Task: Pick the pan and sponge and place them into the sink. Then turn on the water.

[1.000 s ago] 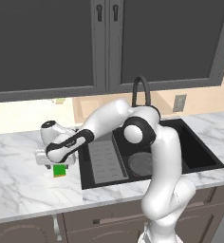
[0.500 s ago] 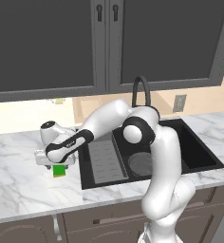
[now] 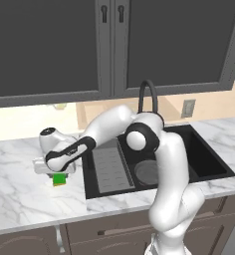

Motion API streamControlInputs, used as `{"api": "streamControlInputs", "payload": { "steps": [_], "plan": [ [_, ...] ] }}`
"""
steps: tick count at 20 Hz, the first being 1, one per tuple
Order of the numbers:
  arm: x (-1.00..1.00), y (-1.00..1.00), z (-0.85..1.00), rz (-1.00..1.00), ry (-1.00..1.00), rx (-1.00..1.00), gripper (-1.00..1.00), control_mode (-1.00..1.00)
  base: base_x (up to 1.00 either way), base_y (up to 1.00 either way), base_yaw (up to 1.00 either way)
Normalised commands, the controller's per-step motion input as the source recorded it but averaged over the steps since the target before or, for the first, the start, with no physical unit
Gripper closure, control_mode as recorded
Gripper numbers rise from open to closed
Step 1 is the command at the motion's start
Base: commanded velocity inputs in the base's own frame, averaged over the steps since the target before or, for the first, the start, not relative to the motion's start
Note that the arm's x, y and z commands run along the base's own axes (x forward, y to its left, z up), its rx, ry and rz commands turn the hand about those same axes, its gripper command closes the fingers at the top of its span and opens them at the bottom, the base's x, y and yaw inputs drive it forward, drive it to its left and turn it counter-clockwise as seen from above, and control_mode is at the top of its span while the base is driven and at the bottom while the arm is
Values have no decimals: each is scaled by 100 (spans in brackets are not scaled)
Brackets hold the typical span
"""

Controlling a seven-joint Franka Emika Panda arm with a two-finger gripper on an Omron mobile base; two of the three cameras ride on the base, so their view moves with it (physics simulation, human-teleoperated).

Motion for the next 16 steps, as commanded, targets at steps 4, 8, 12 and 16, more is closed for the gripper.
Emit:
{"api": "streamControlInputs", "payload": {
  "steps": [4,8,12,16],
  "plan": [
    [1,0,-100,0,0,0,-100,-100,0,0,0],
    [0,-9,-100,0,1,0,-100,-100,0,0,0],
    [0,-3,-75,-4,4,7,100,-100,0,0,0],
    [0,0,-55,-2,7,8,100,-100,0,0,0]
  ]
}}
